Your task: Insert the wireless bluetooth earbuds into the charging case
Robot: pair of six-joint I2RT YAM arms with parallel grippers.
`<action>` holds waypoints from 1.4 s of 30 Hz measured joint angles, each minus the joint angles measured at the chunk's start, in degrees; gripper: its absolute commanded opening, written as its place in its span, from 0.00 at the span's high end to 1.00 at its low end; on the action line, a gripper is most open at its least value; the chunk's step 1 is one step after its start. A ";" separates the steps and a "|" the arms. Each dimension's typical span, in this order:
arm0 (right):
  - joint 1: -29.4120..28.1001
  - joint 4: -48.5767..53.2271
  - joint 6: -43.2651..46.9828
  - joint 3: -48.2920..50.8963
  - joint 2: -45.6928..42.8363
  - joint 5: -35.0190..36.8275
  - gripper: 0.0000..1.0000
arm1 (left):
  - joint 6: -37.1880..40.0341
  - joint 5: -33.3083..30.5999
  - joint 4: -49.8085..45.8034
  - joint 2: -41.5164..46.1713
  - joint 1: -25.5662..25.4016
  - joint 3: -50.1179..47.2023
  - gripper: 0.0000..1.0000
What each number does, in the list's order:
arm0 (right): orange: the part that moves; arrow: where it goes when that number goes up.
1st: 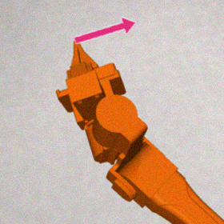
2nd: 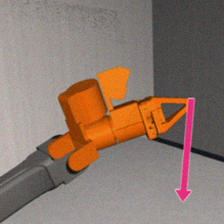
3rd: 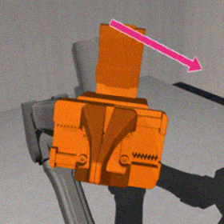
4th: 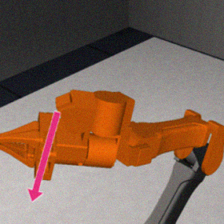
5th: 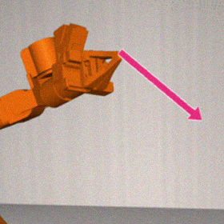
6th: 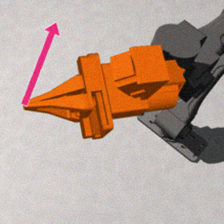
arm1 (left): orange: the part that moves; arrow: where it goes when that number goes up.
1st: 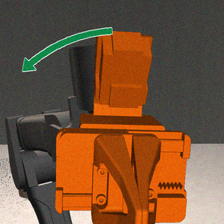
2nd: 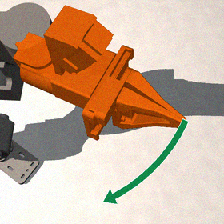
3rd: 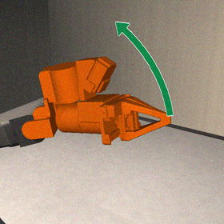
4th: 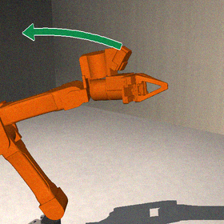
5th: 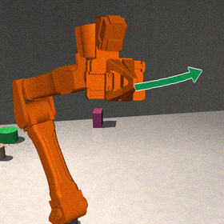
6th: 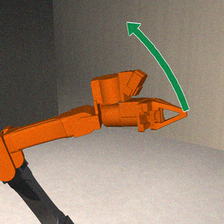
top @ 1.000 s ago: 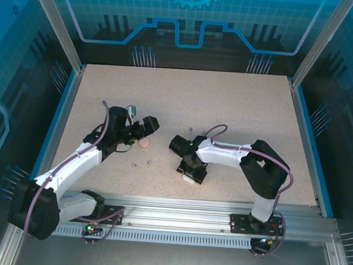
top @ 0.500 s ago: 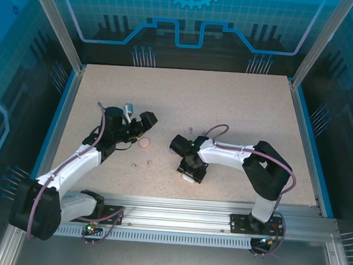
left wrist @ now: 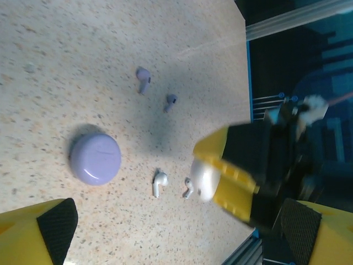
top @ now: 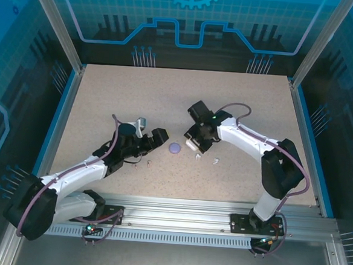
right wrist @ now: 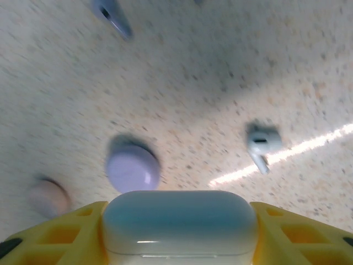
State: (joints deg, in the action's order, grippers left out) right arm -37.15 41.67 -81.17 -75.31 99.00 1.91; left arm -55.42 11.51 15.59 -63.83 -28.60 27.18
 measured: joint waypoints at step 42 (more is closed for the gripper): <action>0.28 -3.17 -3.91 -9.01 3.34 -4.46 0.53 | 3.85 -13.07 37.57 -29.27 -8.44 5.35 0.59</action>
State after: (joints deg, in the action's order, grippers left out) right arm -36.86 38.50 -85.08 -84.31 102.35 -2.55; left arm -51.57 -1.56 53.17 -93.10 -37.04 32.53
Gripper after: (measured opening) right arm 0.557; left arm 0.426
